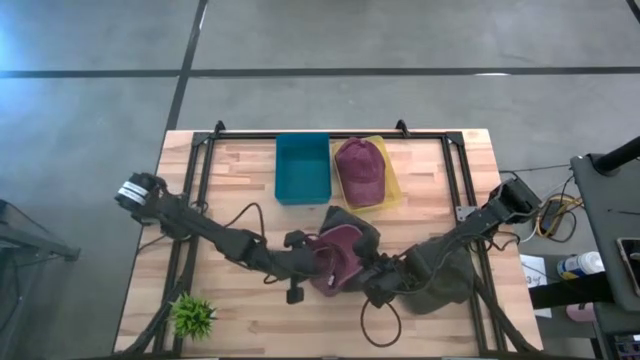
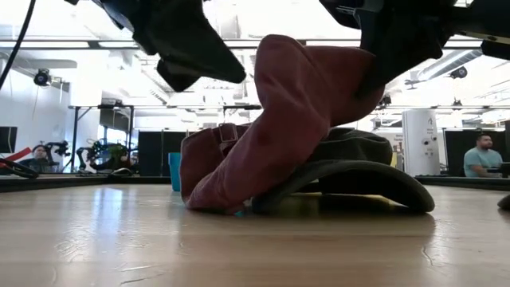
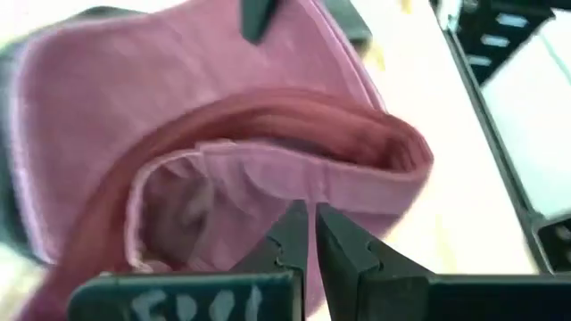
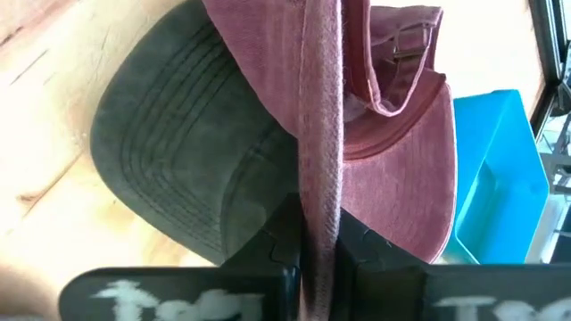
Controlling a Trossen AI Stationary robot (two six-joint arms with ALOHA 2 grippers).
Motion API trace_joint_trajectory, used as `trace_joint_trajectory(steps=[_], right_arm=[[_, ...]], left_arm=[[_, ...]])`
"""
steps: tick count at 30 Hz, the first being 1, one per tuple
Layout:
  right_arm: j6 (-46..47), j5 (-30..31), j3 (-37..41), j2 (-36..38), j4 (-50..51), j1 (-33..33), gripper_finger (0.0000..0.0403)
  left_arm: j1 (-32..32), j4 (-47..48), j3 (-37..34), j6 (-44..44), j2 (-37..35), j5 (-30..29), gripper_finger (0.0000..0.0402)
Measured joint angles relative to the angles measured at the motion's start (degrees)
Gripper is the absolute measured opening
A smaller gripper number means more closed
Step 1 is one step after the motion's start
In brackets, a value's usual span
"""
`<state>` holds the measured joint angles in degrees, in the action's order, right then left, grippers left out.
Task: Pick & Place hat
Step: Put the red cap into the yellow bin
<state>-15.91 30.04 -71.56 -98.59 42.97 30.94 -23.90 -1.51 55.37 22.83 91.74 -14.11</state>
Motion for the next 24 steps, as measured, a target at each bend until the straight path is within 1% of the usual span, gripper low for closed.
trace_joint_trajectory(steps=[2,6,10,13,16,19,24], right_arm=[[-0.2,0.0,0.0,0.0,0.0,0.0,0.0013],[-0.6,0.0,0.1,0.0,-0.1,0.0,0.0013],[-2.3,0.0,0.1,0.0,0.0,0.0,0.0013],[-3.6,0.0,0.1,0.0,0.1,0.0,0.0013],[-3.9,0.0,0.1,0.0,0.3,0.0,0.0013],[-4.3,0.0,0.1,0.0,0.8,0.1,0.0013],[-4.4,-0.1,0.1,0.0,2.4,0.2,0.0013]], left_arm=[[0.0,-0.1,-0.1,0.1,1.1,1.7,0.0021],[0.4,-3.6,0.4,-0.1,4.7,2.3,0.0021],[1.2,-7.9,1.7,-2.7,9.7,2.2,0.0021],[2.5,-8.0,3.4,-4.8,13.5,1.3,0.0021],[3.7,-7.9,5.1,-4.1,16.4,0.9,0.0021],[3.9,-6.9,6.2,-4.1,17.6,0.6,0.0021],[3.9,-6.1,6.4,-4.8,17.3,1.1,0.0021]])
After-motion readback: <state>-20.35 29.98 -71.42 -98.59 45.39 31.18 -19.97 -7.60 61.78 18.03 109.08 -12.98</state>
